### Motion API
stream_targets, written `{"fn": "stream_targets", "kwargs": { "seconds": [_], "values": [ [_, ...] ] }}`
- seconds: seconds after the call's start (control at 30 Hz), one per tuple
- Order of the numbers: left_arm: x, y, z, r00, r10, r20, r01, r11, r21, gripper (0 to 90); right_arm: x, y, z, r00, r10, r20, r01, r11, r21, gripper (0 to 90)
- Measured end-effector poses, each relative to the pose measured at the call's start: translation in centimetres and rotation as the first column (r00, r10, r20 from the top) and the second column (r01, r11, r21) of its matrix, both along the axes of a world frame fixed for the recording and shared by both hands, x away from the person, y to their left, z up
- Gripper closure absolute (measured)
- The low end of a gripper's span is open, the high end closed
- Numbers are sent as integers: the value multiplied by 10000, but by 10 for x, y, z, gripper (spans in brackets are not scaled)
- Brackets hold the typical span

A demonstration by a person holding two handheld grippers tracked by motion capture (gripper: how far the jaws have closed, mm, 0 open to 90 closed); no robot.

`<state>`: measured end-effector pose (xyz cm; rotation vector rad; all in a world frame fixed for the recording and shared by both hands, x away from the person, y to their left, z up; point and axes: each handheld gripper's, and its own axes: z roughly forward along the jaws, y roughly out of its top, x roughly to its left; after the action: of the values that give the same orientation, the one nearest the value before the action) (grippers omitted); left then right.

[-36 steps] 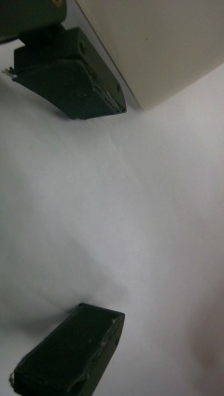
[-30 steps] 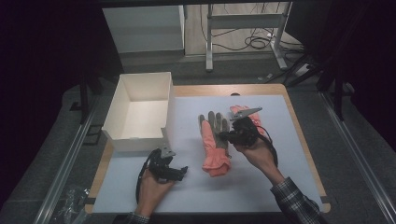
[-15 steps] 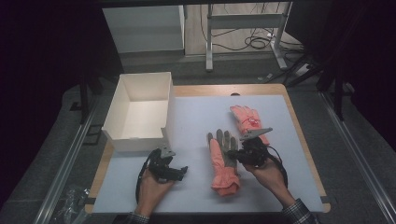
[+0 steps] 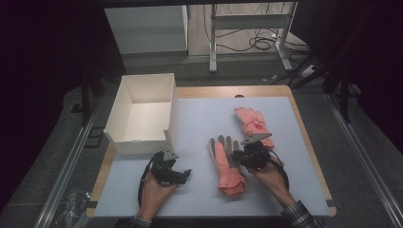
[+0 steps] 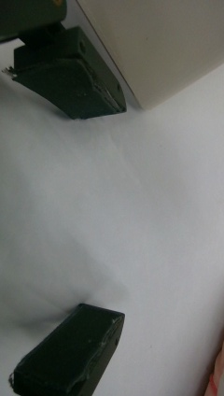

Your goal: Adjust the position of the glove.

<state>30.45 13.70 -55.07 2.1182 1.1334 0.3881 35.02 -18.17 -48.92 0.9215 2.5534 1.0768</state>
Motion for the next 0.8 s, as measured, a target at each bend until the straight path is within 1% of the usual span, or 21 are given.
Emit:
{"fn": "stream_targets", "kwargs": {
  "seconds": [0.07,0.1,0.2,0.3,0.33,0.4,0.53,0.57,0.6,0.63,0.73,0.8],
  "values": [
    [0,0,0,10000,22,5,-22,10000,-49,31,0,-5,9,9996,-222,192,220,9997,105,685],
    [0,0,0,10000,-29,-15,29,10000,14,31,1,-8,13,9991,-305,279,302,9995,113,664],
    [0,1,0,10000,-49,-15,49,10000,4,30,5,-18,23,9967,-650,492,647,9979,90,615],
    [0,0,0,10000,-48,-2,48,10000,51,28,12,-28,30,9920,-1074,668,1077,9942,-10,573],
    [0,0,0,10000,-48,-4,48,10000,49,28,17,-32,32,9885,-1289,790,1299,9915,-73,557],
    [0,0,0,10000,-37,-20,37,10000,42,28,25,-39,34,9819,-1670,890,1690,9855,-158,540],
    [0,0,0,10000,-44,-14,44,10000,63,27,43,-50,33,9688,-2307,908,2333,9722,-186,486],
    [0,0,0,10000,-44,-14,44,10000,63,28,43,-50,33,9688,-2307,908,2333,9722,-186,486],
    [0,0,0,10000,-44,-15,44,10000,68,28,54,-54,31,9617,-2575,936,2609,9650,-258,474],
    [0,0,0,10000,-43,-14,43,10000,65,28,58,-56,31,9595,-2656,933,2687,9630,-218,472],
    [0,0,0,10000,-42,-5,42,10000,60,27,74,-60,29,9511,-2998,749,3010,9536,-54,467],
    [0,0,0,10000,-43,-7,43,10000,60,28,85,-61,26,9475,-3140,598,3149,9491,-63,463]
  ]
}}
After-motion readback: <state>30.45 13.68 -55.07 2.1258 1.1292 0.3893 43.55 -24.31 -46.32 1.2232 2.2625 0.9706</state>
